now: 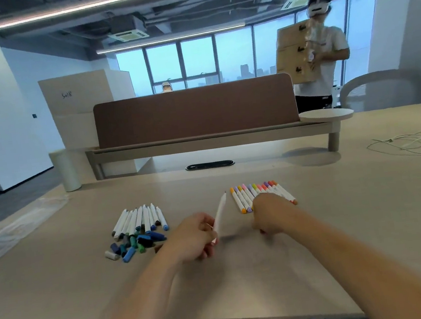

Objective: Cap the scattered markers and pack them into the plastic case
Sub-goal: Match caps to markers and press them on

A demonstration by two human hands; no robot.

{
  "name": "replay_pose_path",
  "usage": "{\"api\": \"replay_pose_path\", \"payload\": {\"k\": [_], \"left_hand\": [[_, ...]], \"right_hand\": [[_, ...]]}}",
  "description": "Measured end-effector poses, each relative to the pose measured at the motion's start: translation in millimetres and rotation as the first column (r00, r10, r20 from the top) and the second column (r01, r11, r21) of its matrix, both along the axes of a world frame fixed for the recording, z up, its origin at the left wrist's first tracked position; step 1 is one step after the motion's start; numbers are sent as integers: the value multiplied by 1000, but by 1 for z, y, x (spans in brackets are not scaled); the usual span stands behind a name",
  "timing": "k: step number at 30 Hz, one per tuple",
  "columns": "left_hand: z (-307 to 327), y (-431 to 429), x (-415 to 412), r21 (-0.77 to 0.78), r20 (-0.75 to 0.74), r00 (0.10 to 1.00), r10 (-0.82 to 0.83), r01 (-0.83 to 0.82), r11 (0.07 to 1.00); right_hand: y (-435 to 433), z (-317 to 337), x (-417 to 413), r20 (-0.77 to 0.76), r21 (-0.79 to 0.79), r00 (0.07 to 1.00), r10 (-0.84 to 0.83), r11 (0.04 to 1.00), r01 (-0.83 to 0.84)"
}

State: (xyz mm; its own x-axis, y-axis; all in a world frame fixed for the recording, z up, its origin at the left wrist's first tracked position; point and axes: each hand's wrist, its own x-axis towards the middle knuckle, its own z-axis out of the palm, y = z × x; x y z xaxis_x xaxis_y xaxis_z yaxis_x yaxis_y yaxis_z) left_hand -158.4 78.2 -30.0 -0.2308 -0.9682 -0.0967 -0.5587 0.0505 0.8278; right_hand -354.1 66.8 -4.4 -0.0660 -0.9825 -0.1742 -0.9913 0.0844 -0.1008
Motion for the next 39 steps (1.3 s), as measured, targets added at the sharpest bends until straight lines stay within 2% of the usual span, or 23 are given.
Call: {"api": "replay_pose_path", "payload": {"k": [2,4,5,7,10,16,19,23,27,32,37,39], "left_hand": [[2,2,1,-13,-9,999,-31,30,999],[4,4,2,-16,-10,998,-64,64,998],[5,5,2,-19,-2,997,-80,79,997],[5,4,3,-23,23,995,-100,100,995],[5,3,4,-22,35,993,-109,110,994],[2,1,4,-21,13,994,-106,106,994],[0,0,3,-18,-1,995,-98,98,995],[-1,-2,3,-22,-4,995,-99,99,995],[-4,-2,3,-40,-7,996,-84,83,996],[-5,-5,0,-137,184,977,-109,135,981],[-7,-9,0,-90,109,991,-81,91,992],[-4,-10,-1,-29,31,997,-65,66,997]], "right_hand": [[-3,-1,-9,338,-216,941,-5,973,83],[-4,0,-14,626,-351,779,42,907,232],[-6,1,-16,712,-382,698,80,877,290],[-6,5,-13,787,-410,600,144,849,334],[-8,8,-9,829,-407,530,181,845,348],[-5,5,-6,856,-388,469,218,870,304],[-5,5,-6,845,-395,484,228,875,278],[-7,1,-3,792,-419,565,233,880,225],[-15,-6,0,837,-363,501,220,908,208],[-19,-15,9,850,-364,472,235,909,204],[-21,-14,18,841,-381,484,242,900,211],[-27,-12,20,858,-356,454,239,915,191]]}}
